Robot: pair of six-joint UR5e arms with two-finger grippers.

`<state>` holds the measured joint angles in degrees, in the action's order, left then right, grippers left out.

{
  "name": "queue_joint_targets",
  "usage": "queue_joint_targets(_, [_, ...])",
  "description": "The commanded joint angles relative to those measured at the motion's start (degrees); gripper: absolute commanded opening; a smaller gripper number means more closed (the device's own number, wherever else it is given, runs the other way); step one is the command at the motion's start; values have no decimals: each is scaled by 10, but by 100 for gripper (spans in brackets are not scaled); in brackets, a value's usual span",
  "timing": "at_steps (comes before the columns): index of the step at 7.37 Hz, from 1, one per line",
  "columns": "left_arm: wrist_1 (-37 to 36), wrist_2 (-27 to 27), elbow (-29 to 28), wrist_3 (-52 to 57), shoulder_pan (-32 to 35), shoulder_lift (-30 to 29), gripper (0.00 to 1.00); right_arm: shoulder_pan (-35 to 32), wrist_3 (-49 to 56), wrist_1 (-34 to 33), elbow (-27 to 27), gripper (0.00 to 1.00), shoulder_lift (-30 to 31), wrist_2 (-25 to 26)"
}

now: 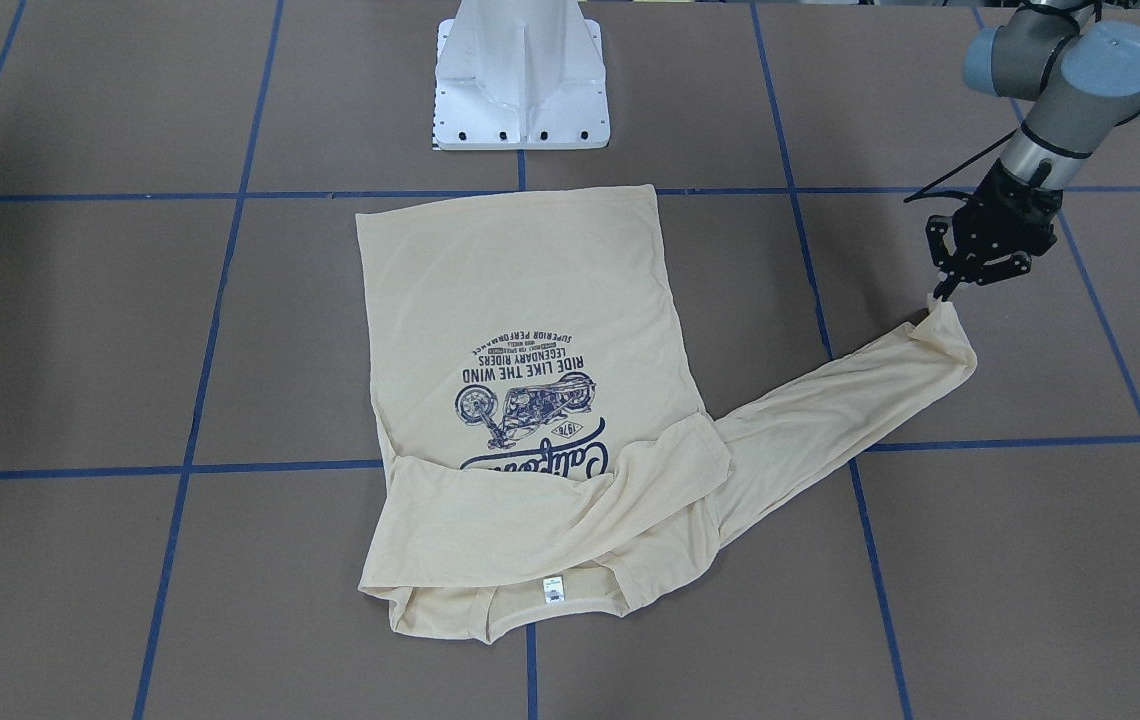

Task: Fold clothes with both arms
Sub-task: 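Fold the held sleeve across the shirt body with the left gripper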

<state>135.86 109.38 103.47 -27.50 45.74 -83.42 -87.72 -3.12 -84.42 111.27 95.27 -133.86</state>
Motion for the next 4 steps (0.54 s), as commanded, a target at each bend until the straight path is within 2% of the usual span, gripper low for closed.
queue_joint_targets(1, [-212,-2,9,34,25,-178,0,0,-1,0,0,100,0,0])
queue_joint_targets(4, [-454,-15,-12,25,31,-420,0,0,-4,0,0,100,0,-2])
